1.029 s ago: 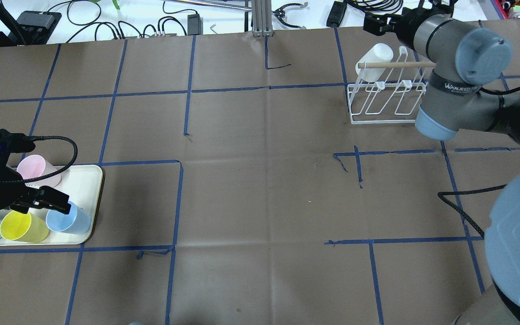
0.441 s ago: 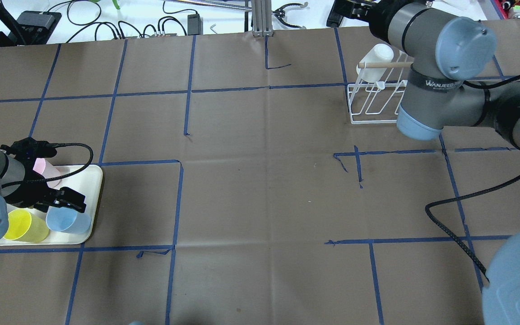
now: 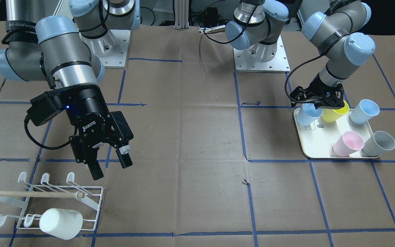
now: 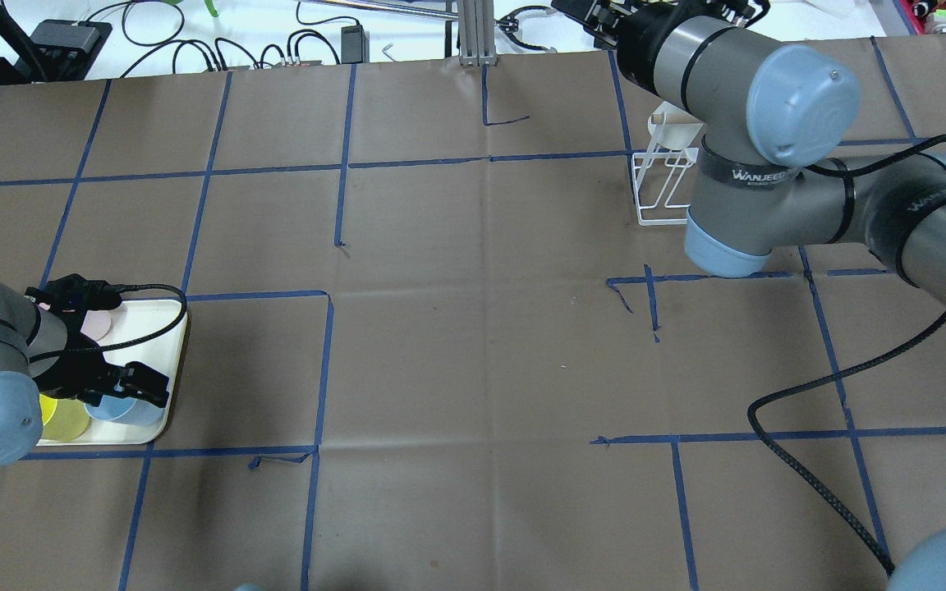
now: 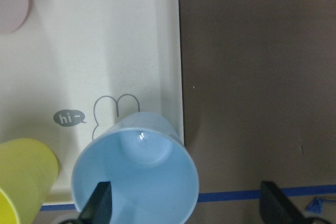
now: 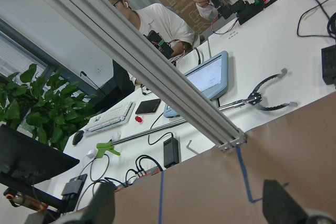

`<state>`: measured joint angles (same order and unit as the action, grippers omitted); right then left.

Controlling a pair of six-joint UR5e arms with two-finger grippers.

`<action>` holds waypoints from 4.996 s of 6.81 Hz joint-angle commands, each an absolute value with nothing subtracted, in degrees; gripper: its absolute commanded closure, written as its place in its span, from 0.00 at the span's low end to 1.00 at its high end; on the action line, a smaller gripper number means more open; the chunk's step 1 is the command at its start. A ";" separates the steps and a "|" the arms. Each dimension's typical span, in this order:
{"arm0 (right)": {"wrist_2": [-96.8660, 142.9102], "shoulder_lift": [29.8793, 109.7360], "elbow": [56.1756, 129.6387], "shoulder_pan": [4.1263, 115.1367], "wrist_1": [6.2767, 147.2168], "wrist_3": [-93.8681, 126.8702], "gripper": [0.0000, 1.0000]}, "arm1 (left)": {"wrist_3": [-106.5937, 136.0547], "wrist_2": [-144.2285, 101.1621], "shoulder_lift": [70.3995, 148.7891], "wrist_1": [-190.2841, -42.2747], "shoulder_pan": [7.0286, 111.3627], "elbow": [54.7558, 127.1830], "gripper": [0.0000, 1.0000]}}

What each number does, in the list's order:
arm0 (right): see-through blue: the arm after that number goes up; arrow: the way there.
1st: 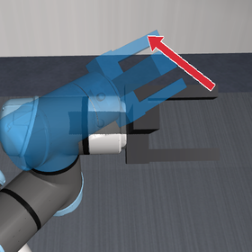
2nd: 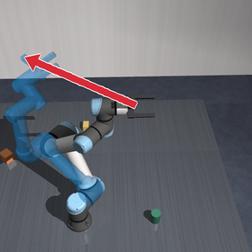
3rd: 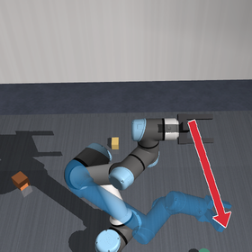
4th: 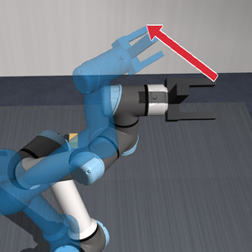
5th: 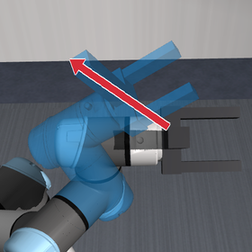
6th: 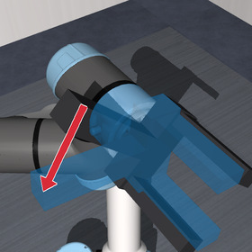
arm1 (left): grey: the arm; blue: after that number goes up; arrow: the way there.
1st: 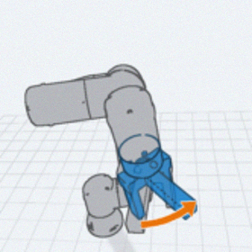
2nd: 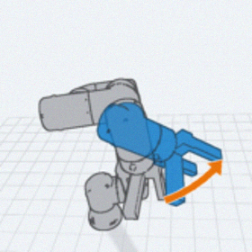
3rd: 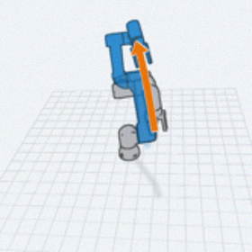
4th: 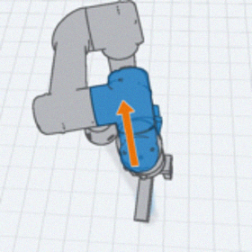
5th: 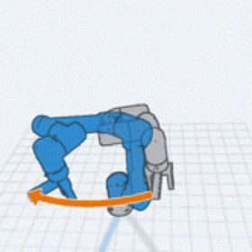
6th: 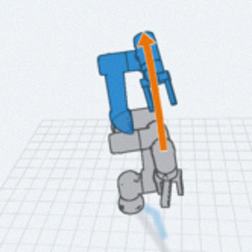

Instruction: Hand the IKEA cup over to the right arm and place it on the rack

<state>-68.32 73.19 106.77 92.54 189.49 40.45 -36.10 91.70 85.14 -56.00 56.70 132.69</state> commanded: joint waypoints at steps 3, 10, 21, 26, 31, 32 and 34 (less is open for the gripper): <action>-68.03 72.25 108.09 95.89 197.09 69.63 0.00 | -36.04 92.99 85.51 -56.42 56.69 133.07 0.63; -66.53 71.72 110.48 95.89 200.66 76.82 0.00 | -34.90 92.02 83.33 -61.48 57.74 124.23 1.00; -66.88 70.75 110.92 95.89 200.39 76.55 0.00 | -44.64 36.69 85.16 -62.05 63.09 105.78 1.00; -66.53 70.31 111.01 97.29 200.48 82.05 0.00 | -44.82 25.52 100.05 -24.08 73.37 112.15 1.00; -66.62 70.31 111.01 97.38 200.30 83.76 0.00 | -44.56 25.05 105.11 -7.44 80.33 116.87 0.97; -66.62 70.31 111.01 97.38 200.30 83.76 0.00 | -43.78 25.05 104.94 -5.73 80.33 118.11 0.97; -66.71 69.87 111.27 97.38 200.30 83.93 0.00 | -43.07 25.22 105.64 -5.54 80.68 117.77 0.96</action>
<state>-66.64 70.09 111.09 97.38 200.30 83.81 -43.40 25.17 105.40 -5.98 80.52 117.71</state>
